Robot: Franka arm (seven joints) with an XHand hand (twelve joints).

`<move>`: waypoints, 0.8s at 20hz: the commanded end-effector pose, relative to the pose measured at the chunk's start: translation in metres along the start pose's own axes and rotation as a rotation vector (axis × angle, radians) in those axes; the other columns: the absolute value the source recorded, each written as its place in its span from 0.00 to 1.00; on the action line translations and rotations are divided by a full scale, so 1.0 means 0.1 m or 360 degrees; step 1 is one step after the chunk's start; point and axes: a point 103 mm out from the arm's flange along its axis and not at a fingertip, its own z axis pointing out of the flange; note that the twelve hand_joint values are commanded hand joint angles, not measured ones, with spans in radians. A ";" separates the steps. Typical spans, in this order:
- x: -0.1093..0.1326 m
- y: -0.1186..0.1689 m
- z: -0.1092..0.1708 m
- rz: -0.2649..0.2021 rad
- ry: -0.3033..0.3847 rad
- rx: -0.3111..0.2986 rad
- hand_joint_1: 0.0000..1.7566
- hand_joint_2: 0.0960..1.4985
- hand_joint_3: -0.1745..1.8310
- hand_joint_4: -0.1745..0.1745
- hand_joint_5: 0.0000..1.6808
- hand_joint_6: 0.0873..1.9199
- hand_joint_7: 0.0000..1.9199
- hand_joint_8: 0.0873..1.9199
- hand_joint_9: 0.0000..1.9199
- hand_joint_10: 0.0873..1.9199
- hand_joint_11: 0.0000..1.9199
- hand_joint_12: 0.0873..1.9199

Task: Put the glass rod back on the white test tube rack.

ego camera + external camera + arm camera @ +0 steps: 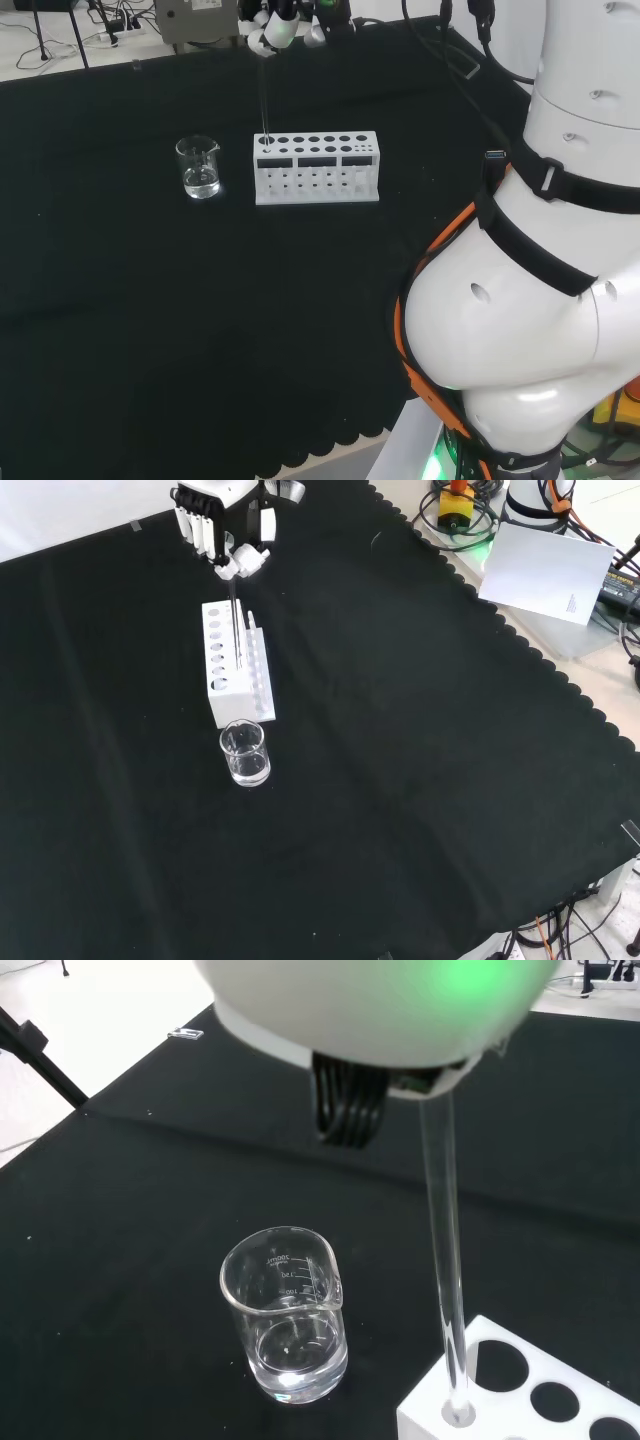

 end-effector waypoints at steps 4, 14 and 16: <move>-0.15 -0.11 0.17 0.0002 0.0038 0.0014 0.76 0.28 0.58 0.00 0.77 0.24 0.68 0.52 0.92 0.30 0.79 0.49; -0.12 -0.08 0.36 -0.0012 0.0048 0.0070 0.76 0.28 0.58 0.00 0.77 0.24 0.68 0.52 0.92 0.30 0.79 0.49; -0.12 -0.07 0.40 -0.0007 0.0046 0.0077 0.76 0.28 0.58 0.00 0.77 0.24 0.68 0.52 0.92 0.30 0.79 0.49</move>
